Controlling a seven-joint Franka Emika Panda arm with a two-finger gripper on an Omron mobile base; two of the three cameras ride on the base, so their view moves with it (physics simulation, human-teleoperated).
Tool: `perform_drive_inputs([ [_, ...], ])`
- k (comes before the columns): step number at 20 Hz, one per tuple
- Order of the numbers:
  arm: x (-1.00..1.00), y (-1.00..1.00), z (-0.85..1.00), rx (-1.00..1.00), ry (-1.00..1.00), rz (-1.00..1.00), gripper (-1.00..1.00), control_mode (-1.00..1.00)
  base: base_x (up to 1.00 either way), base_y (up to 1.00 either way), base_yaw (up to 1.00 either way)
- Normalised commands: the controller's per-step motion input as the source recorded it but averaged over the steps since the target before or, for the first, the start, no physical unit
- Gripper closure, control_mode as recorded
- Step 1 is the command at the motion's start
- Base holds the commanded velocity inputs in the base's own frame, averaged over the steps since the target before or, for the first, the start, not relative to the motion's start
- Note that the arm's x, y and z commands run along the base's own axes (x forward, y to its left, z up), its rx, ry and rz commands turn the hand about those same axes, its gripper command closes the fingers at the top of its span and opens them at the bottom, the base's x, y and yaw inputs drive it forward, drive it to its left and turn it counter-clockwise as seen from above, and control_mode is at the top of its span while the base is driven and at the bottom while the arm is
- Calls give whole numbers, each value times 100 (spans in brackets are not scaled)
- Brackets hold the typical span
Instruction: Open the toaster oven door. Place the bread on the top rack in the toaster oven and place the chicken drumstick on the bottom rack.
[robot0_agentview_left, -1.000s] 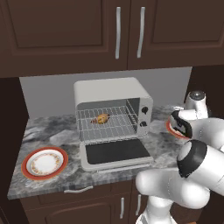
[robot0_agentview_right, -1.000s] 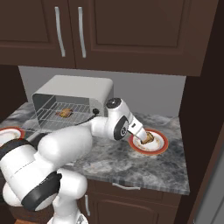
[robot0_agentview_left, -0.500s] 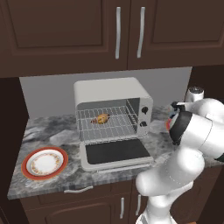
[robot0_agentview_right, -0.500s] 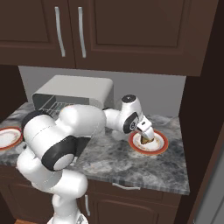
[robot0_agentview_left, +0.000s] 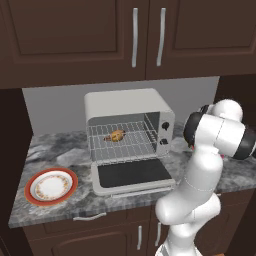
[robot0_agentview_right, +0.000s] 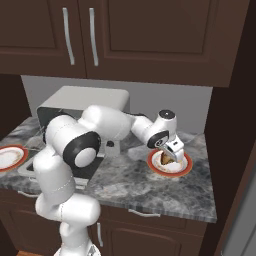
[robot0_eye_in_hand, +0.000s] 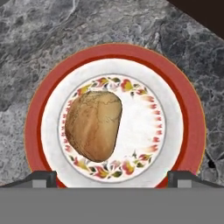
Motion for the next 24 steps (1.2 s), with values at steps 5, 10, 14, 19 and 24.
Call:
perform_drive_inputs([
  [5, 34, -2, -13, 9, 0, 0, -100, -100, 0, 0, 0],
  [10, 31, -2, -16, 2, 0, 0, -100, -100, 0, 0, 0],
  [14, 8, -1, -26, 0, 0, 0, -100, -100, 0, 0, 0],
  [19, 2, 0, -35, 0, 1, -2, -100, -100, 0, 0, 0],
  [24, 12, 0, -26, 0, 0, -1, -100, -100, 0, 0, 0],
])
